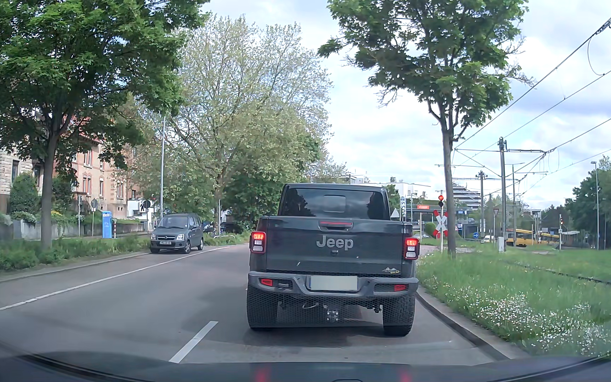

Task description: Follow the waypoints while adhering to traffic rules and regulations

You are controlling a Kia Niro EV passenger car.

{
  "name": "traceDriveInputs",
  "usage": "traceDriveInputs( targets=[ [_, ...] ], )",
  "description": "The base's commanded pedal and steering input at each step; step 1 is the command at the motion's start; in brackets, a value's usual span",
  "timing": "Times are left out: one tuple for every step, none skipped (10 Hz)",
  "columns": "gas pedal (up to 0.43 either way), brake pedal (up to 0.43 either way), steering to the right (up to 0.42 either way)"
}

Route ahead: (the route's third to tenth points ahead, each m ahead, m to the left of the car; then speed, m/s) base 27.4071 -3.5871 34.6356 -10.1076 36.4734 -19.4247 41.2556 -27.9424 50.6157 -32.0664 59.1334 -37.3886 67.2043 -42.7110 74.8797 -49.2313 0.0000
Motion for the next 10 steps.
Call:
traceDriveInputs(
  targets=[
    [0.0,0.0,-0.013],
    [0.0,0.0,-0.013],
    [0.0,0.0,-0.013],
    [0.0,0.0,-0.013],
    [0.0,0.0,-0.013],
    [0.0,0.0,-0.013],
    [0.0,0.0,-0.013],
    [0.0,0.0,-0.013],
    [0.0,0.0,-0.013],
    [0.0,0.0,-0.013]
  ],
)
